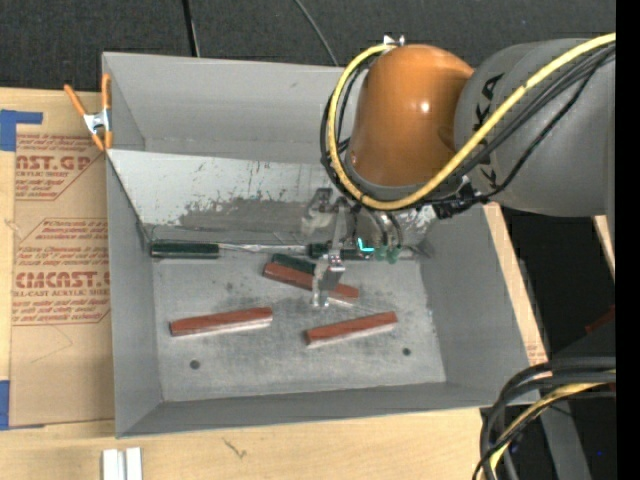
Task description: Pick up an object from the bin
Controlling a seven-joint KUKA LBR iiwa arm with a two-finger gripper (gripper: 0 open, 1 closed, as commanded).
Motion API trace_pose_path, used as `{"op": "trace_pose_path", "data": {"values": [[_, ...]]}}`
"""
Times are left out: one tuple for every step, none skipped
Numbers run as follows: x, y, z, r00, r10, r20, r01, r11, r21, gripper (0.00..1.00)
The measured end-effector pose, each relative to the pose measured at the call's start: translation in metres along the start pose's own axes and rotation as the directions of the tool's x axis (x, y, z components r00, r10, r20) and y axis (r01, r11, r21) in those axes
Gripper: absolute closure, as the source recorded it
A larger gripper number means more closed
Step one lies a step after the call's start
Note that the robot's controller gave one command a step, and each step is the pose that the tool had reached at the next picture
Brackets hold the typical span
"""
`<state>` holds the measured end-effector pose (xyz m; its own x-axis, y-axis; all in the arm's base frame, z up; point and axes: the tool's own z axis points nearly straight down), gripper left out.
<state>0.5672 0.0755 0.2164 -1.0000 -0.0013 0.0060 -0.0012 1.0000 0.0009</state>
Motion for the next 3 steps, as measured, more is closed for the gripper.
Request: {"op": "trace_pose_path", "data": {"values": [[-0.002, 0.0, -0.004, 1.0, 0.001, 0.008, -0.001, 1.0, 0.0, 0.0], [0.007, -0.006, 0.048, 0.998, -0.054, 0.014, 0.054, 0.999, 0.001, 0.0], [0.017, -0.003, 0.141, 0.995, -0.102, 0.02, 0.102, 0.995, 0.0, 1.0]]}}
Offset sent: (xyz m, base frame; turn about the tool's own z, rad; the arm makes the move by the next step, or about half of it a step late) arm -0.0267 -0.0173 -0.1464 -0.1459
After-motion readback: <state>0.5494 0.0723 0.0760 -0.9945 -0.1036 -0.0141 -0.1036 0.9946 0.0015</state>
